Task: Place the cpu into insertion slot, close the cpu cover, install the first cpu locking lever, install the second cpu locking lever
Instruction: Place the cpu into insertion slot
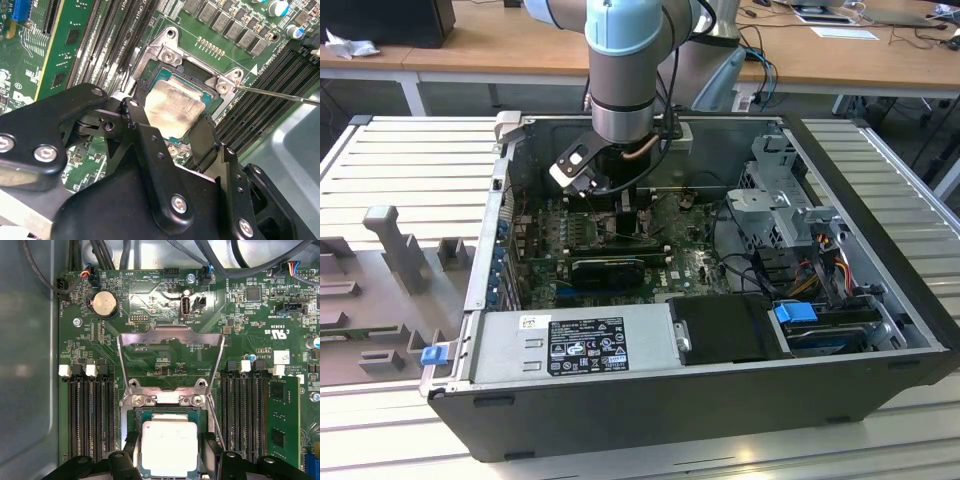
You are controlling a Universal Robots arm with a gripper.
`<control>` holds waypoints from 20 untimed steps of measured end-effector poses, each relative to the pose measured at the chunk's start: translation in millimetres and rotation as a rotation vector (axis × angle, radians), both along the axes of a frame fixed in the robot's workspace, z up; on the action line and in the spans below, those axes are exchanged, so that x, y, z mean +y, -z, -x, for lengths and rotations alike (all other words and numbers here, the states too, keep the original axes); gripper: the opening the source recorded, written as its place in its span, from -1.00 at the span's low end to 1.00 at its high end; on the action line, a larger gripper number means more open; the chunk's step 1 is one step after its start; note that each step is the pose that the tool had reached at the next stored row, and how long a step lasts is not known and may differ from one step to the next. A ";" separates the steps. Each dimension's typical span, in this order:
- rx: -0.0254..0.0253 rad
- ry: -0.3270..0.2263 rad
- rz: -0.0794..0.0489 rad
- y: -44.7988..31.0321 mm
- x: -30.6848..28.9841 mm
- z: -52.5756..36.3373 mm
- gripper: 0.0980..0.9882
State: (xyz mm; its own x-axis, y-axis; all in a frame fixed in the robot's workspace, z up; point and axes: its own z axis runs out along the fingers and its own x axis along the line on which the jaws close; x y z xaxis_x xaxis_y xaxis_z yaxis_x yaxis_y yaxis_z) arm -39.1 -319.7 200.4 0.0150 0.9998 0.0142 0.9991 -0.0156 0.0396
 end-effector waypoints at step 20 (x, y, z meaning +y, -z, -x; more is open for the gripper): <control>0.0003 -0.020 0.000 -1.0 1.5 -4.3 0.15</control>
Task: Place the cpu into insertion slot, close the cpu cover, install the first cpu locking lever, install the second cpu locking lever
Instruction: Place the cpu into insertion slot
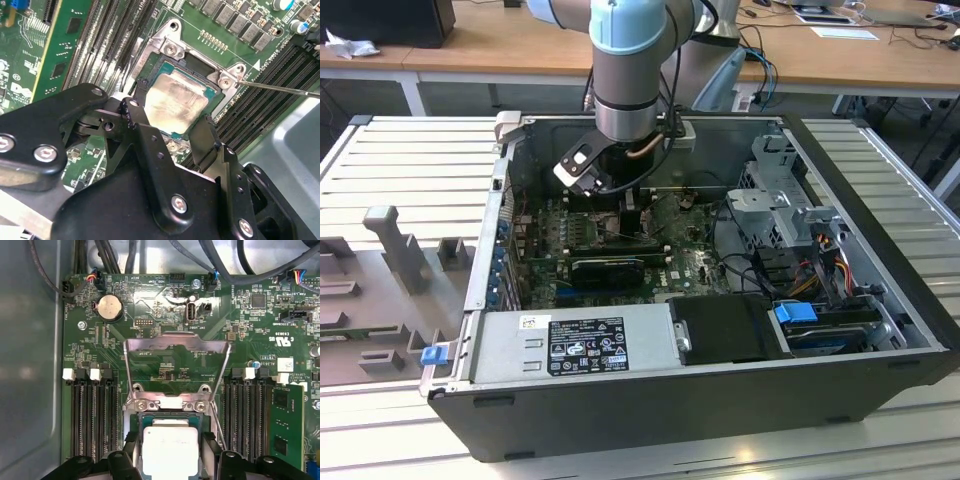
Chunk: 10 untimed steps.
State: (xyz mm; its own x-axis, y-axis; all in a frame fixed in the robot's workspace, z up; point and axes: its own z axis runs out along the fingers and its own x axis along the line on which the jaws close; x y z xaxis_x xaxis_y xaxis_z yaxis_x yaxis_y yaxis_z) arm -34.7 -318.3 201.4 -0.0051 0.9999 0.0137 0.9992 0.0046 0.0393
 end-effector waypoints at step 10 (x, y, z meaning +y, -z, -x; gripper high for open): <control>-0.0001 0.000 0.004 -13.2 -2.0 0.0 -0.58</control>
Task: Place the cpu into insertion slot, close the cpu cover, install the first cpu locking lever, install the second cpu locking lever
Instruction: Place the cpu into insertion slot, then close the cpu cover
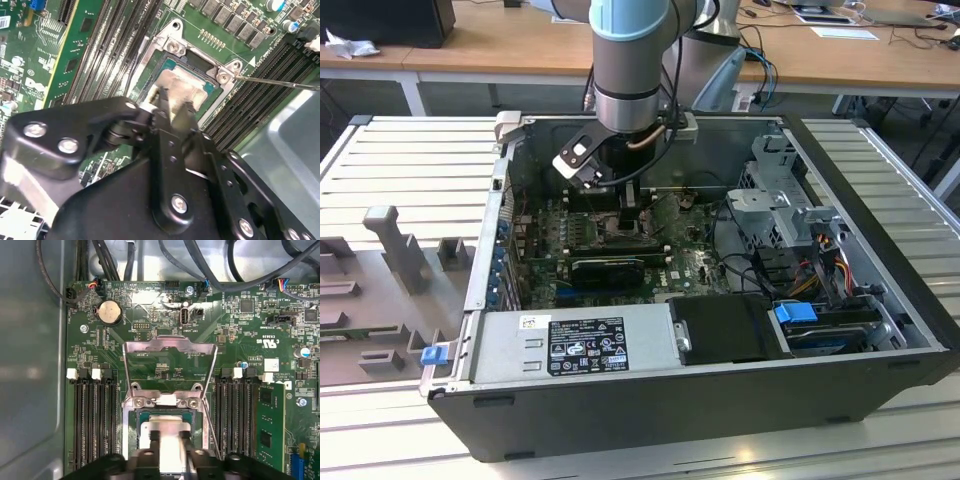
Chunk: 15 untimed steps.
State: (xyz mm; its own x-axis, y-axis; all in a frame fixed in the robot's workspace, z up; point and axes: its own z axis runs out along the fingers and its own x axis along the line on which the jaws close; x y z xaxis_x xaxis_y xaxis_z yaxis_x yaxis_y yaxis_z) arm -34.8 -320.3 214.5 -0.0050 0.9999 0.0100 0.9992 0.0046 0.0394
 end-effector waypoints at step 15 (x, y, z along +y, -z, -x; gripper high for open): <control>-0.0001 0.000 0.000 -10.1 -0.1 -0.1 -0.98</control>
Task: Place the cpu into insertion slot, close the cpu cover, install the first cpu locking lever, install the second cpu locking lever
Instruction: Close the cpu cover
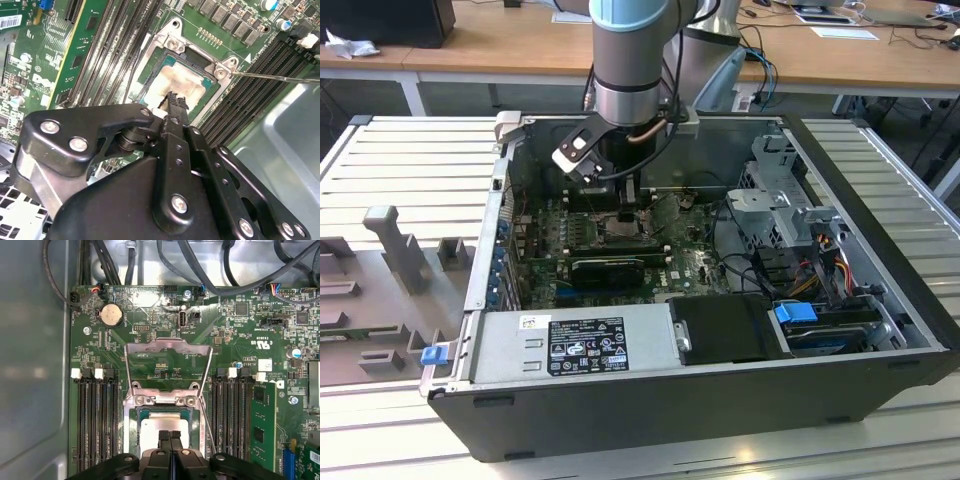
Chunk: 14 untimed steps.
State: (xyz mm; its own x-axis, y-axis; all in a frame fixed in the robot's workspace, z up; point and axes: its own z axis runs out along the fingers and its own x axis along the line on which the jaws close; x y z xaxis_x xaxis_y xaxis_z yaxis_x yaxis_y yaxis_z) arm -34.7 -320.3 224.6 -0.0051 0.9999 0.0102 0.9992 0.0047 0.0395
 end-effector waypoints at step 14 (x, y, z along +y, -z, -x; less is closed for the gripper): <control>0.0019 0.000 0.000 -13.7 0.0 -8.4 -0.98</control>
